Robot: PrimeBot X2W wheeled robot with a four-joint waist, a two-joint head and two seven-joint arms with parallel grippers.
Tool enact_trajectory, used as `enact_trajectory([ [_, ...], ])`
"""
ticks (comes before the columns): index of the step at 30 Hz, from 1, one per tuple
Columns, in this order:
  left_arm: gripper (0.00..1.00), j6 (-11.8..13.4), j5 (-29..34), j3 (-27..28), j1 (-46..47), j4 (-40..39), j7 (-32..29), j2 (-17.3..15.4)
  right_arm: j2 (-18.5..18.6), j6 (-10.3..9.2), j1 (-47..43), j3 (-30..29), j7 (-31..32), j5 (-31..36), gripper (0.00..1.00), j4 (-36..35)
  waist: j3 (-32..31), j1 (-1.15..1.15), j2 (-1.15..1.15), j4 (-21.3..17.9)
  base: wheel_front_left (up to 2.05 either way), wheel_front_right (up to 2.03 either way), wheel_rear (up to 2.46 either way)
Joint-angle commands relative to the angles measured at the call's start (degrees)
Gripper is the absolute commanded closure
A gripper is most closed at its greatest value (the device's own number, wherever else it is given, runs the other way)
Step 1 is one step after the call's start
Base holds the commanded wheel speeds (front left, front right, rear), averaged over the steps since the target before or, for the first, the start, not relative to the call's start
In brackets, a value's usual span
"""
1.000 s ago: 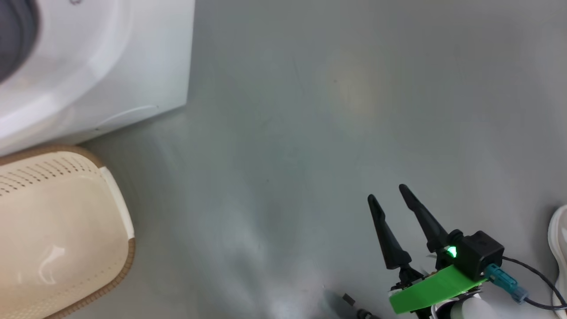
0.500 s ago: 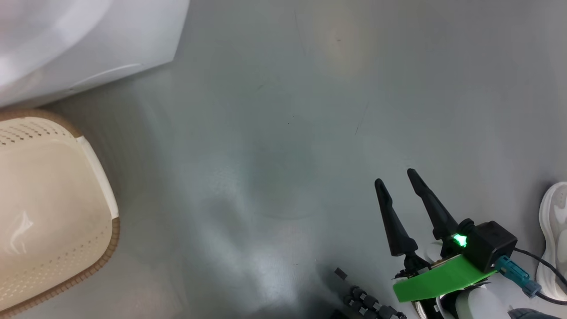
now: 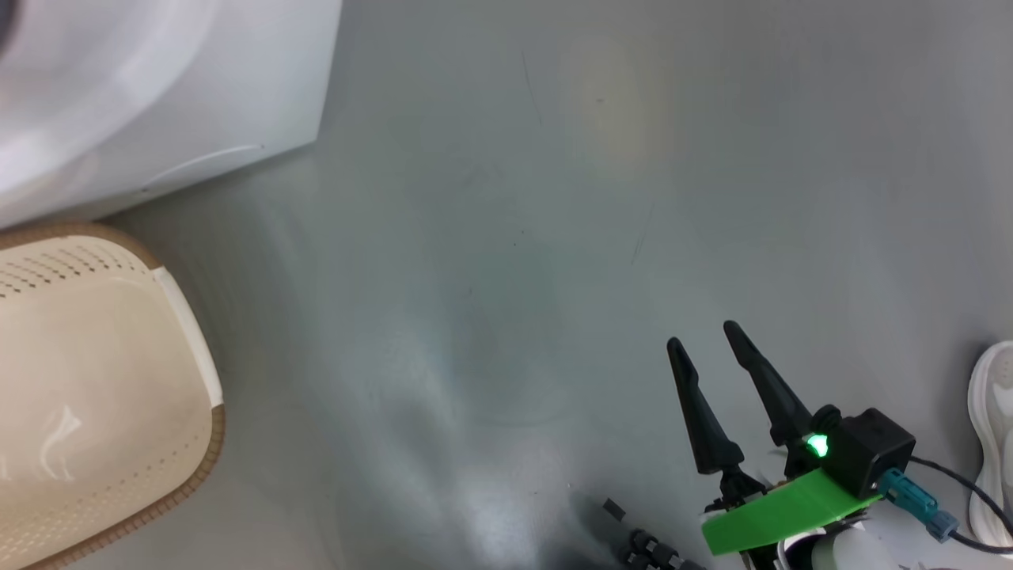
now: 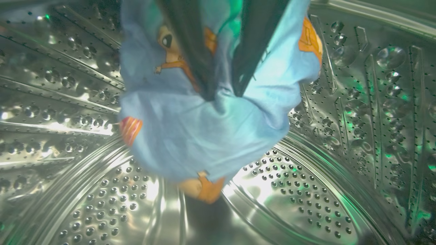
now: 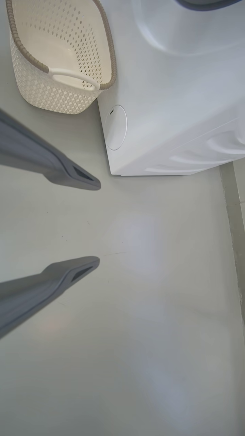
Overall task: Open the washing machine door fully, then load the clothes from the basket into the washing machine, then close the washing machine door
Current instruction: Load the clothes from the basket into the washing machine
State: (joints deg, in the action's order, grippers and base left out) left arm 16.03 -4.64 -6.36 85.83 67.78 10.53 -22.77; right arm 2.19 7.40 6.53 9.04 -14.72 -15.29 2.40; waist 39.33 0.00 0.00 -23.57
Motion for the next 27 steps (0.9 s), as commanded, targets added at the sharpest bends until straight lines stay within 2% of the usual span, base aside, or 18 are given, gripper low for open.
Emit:
enact_trajectory([
  [1,0.0,0.21,0.35,-0.1,0.85,-0.39,0.04,-1.75,0.69,0.09,-2.03,0.8,-0.28,-0.42,0.0,-0.76,-1.09,0.0,0.0,0.2,0.0,0.0,0.0],
  [9,0.0,0.87,-1.04,-0.33,0.77,4.77,-7.26,0.26,0.69,0.09,-3.06,0.31,-0.28,-0.16,0.0,-0.29,-4.01,0.0,0.0,1.07,0.0,0.0,0.0],
  [17,0.0,2.1,-2.88,0.37,-1.59,5.68,-11.67,1.8,0.69,0.09,-3.25,-0.29,-0.28,0.03,0.0,0.23,-6.43,0.0,0.0,2.1,0.0,0.0,0.0],
  [27,0.0,2.63,-6.79,2.56,-7.4,5.92,-7.46,5.52,0.69,0.09,-2.48,-0.82,-0.28,0.9,0.0,0.11,-10.8,0.0,0.0,4.75,0.0,0.0,0.0],
])
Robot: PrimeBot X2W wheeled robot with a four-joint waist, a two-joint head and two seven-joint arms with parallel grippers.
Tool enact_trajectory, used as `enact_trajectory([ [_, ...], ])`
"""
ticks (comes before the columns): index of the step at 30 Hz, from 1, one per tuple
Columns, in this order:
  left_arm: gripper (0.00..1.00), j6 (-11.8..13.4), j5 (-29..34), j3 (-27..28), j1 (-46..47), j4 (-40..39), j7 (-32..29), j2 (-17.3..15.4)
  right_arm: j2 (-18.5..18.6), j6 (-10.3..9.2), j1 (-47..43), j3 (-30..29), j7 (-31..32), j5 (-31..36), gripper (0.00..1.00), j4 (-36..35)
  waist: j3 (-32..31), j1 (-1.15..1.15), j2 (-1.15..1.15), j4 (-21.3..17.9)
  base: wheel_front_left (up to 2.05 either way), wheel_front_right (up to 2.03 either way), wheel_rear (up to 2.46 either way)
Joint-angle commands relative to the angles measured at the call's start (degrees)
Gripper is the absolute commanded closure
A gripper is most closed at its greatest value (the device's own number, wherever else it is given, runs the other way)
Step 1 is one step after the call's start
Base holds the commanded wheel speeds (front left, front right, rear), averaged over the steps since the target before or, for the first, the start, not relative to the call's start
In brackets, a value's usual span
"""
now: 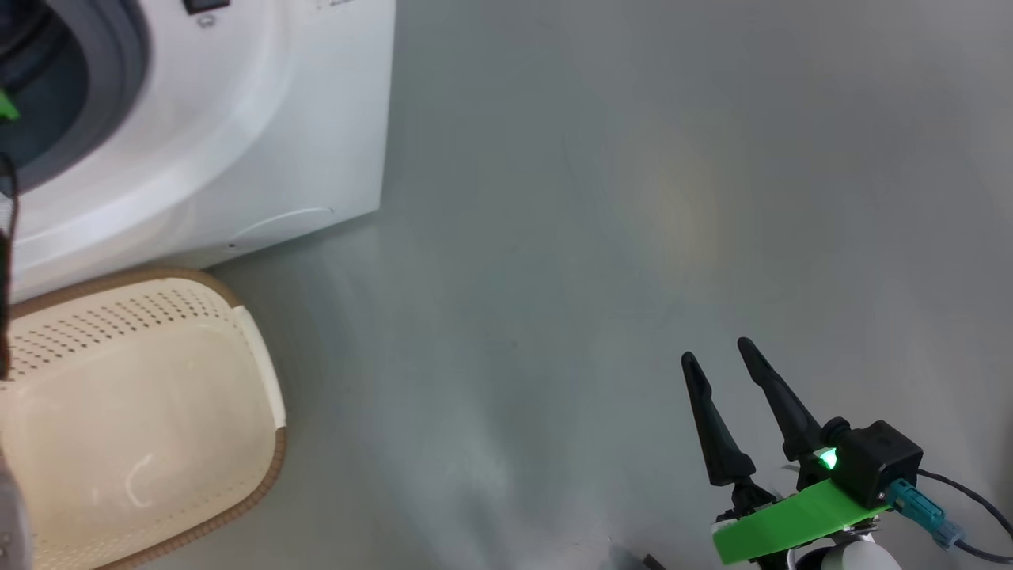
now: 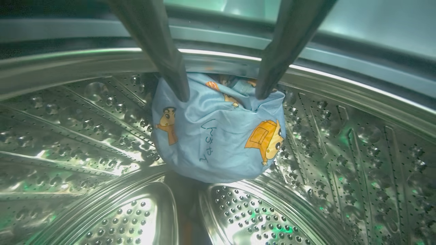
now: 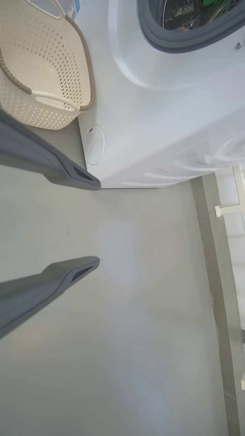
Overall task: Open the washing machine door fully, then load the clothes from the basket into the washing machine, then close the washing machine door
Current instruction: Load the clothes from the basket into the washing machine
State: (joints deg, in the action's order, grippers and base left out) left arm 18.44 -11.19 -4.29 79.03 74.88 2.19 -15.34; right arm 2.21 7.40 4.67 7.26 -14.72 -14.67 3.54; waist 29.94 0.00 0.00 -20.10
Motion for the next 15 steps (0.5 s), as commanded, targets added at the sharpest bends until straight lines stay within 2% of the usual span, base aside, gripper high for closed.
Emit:
enact_trajectory([
  [1,0.0,0.19,-0.61,0.69,-1.03,-1.17,1.56,-1.5,0.66,0.09,-0.62,0.82,-0.28,0.34,0.0,-1.05,-1.82,0.0,0.0,1.64,0.0,0.0,0.0],
  [15,0.0,-2.18,-4.13,1.6,-6.46,-1.05,8.1,3.81,0.66,0.09,-0.46,-0.11,-0.28,1.74,0.0,-1.03,-6.07,0.0,0.0,6.3,0.0,0.0,0.0],
])
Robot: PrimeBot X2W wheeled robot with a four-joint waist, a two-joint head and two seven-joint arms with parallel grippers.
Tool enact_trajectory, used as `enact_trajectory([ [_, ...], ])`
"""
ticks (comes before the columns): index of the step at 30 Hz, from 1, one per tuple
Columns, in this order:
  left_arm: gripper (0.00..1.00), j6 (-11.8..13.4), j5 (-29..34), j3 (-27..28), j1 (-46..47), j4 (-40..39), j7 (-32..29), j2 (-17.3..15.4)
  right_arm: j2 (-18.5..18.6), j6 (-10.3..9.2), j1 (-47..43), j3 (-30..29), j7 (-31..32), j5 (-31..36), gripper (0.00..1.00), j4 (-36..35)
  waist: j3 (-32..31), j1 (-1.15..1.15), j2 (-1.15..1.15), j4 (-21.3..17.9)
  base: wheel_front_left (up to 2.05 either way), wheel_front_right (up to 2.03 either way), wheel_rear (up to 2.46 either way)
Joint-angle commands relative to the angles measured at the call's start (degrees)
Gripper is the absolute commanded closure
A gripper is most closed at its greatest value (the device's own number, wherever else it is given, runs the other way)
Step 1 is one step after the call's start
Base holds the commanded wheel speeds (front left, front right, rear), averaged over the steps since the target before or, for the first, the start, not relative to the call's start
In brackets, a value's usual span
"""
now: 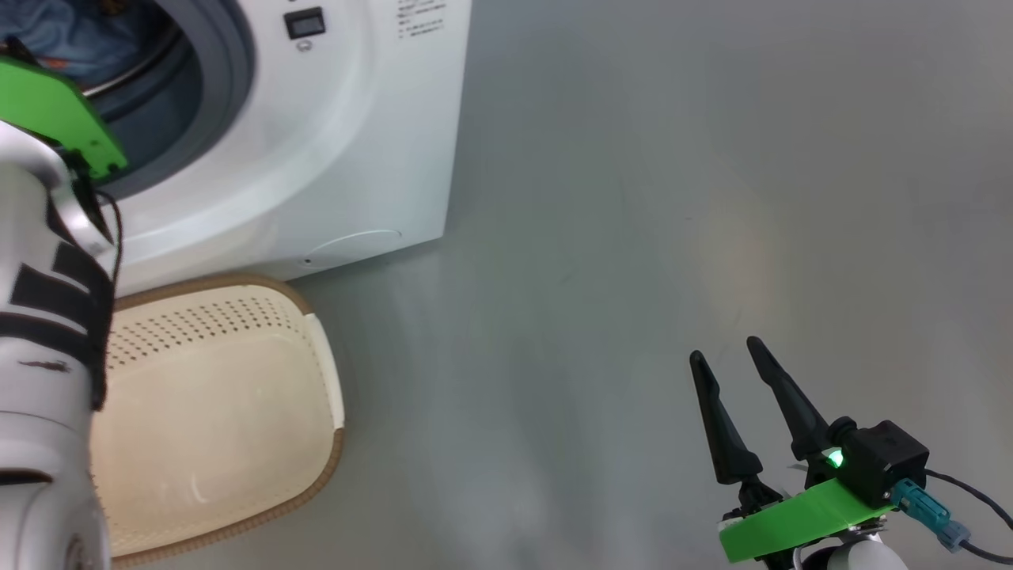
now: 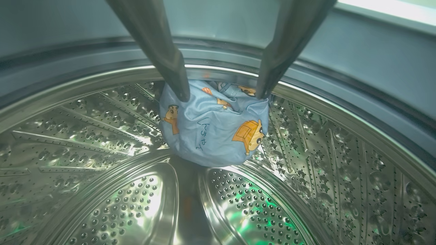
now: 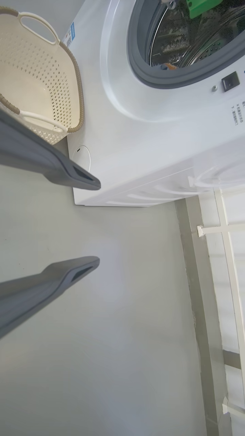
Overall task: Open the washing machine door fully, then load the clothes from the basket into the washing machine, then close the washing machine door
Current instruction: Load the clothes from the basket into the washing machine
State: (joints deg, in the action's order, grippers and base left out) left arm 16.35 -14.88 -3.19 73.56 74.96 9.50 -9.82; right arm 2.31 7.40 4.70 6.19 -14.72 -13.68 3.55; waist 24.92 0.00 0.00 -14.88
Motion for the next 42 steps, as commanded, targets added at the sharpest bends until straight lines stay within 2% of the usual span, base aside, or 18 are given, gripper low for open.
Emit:
enact_trajectory([
  [1,0.0,-0.26,-0.7,0.58,-1.37,-1.13,1.17,-1.28,0.56,0.09,-0.49,0.85,-0.28,0.84,0.0,-1.02,-1.28,0.0,0.0,1.38,0.0,0.0,0.0],
  [10,0.0,-2.63,-3.4,1.65,-6.58,-1.95,4.66,2.89,0.56,0.09,-0.15,-0.82,-0.28,1.32,0.0,-1.15,-4.16,0.0,0.0,4.61,0.0,0.0,0.0],
  [16,0.0,-4.0,-3.54,1.26,-11.22,-4.98,5.42,4.53,0.56,0.09,0.39,-1.79,-0.28,1.84,0.0,-1.48,-5.7,0.0,0.0,6.37,0.0,0.0,0.0],
  [32,0.0,-2.1,2.6,-3.81,-42.32,-38.18,5.49,6.87,0.57,0.09,-0.82,-4.66,-0.28,4.98,0.0,-2.34,-11.89,0.0,0.0,10.23,0.0,0.0,0.0],
  [36,0.0,-1.05,0.7,-6.34,-49.19,-44.97,5.49,6.91,0.66,0.09,-1.36,-5.41,-0.28,5.97,0.0,-2.5,-13.17,0.0,0.0,10.94,0.0,0.0,0.0],
  [42,0.0,0.37,0.17,-6.81,-58.09,-51.65,5.5,6.93,0.65,0.09,-3.01,-5.96,-0.28,6.78,0.0,-2.19,-16.48,0.0,0.0,11.5,0.0,0.0,0.0],
])
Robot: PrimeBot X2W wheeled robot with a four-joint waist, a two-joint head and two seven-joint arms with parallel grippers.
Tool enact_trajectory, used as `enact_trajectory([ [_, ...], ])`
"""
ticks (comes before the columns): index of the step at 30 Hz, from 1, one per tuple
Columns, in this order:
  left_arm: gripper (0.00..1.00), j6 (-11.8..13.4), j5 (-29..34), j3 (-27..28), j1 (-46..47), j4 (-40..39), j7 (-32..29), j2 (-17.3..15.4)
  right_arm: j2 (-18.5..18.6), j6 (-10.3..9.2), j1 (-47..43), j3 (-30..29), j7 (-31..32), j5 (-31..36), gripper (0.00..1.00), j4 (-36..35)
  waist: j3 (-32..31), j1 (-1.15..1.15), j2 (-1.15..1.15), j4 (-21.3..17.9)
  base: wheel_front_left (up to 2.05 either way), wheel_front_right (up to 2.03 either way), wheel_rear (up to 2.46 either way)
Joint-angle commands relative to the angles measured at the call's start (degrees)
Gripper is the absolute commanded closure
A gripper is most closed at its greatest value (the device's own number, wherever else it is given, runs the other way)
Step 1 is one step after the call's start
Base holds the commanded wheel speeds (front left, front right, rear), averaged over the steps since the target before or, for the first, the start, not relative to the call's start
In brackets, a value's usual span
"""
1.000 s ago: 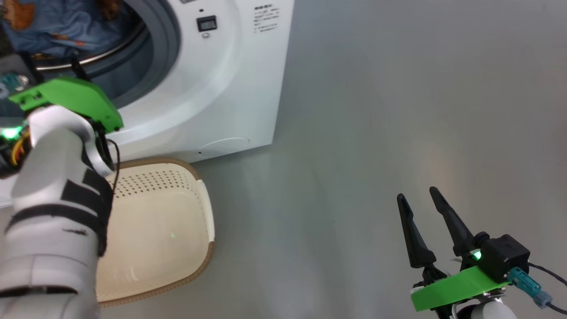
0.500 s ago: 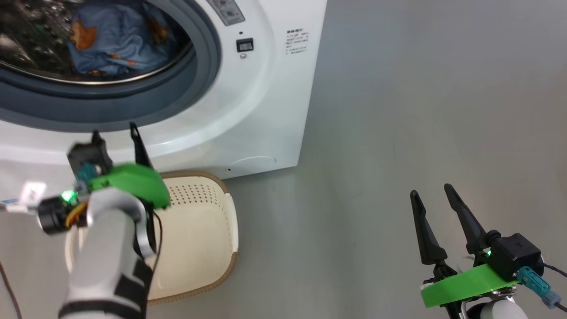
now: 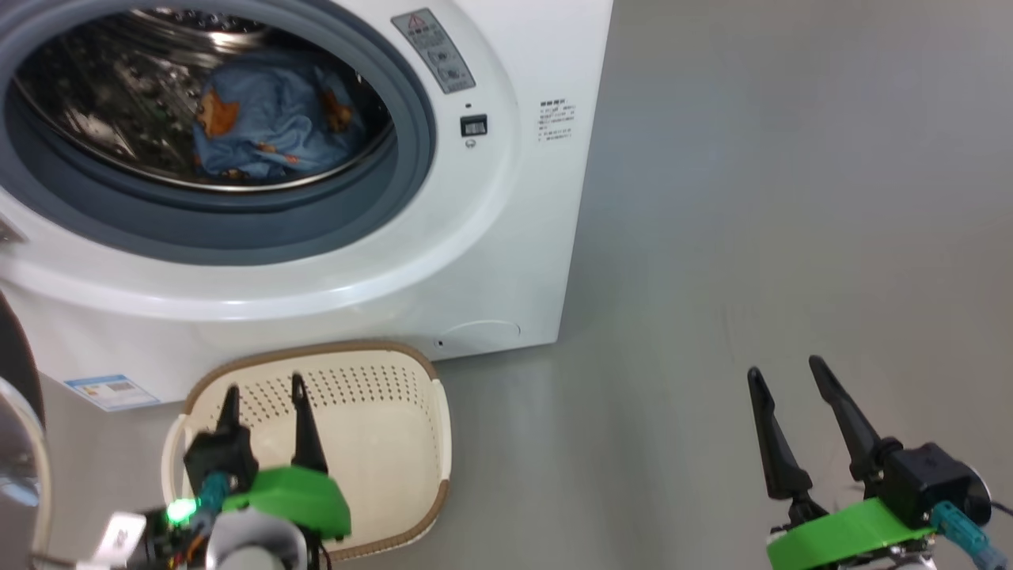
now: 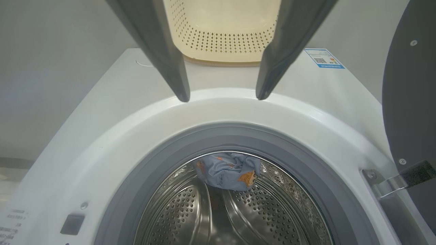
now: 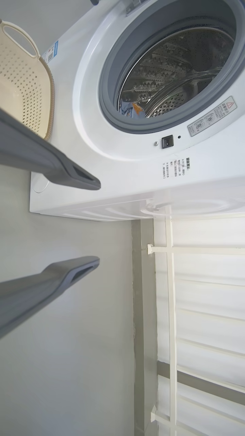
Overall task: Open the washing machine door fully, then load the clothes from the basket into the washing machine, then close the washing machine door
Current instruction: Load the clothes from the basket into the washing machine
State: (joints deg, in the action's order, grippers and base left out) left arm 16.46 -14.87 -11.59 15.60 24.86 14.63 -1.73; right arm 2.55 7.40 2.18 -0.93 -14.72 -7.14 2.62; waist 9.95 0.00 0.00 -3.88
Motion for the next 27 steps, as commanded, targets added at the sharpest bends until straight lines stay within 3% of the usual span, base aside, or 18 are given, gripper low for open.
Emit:
enact_trajectory([
  [1,0.0,0.16,0.23,1.62,-1.49,-2.32,0.37,-1.16,0.41,0.09,-0.91,1.1,-0.28,0.35,0.0,-1.19,-2.13,0.0,0.0,0.58,0.0,0.0,0.0],
  [12,0.0,0.27,0.2,5.26,-11.76,-12.99,0.37,-1.15,0.61,0.09,-3.37,0.65,-0.28,1.59,0.0,-1.71,-5.07,0.0,0.0,1.3,0.0,0.0,0.0],
  [27,0.0,-1.36,0.82,3.9,-16.2,-18.97,0.37,-1.15,0.55,0.09,-4.85,0.95,-0.28,1.71,0.0,-1.96,-7.24,0.0,0.0,1.15,0.0,0.0,0.0],
])
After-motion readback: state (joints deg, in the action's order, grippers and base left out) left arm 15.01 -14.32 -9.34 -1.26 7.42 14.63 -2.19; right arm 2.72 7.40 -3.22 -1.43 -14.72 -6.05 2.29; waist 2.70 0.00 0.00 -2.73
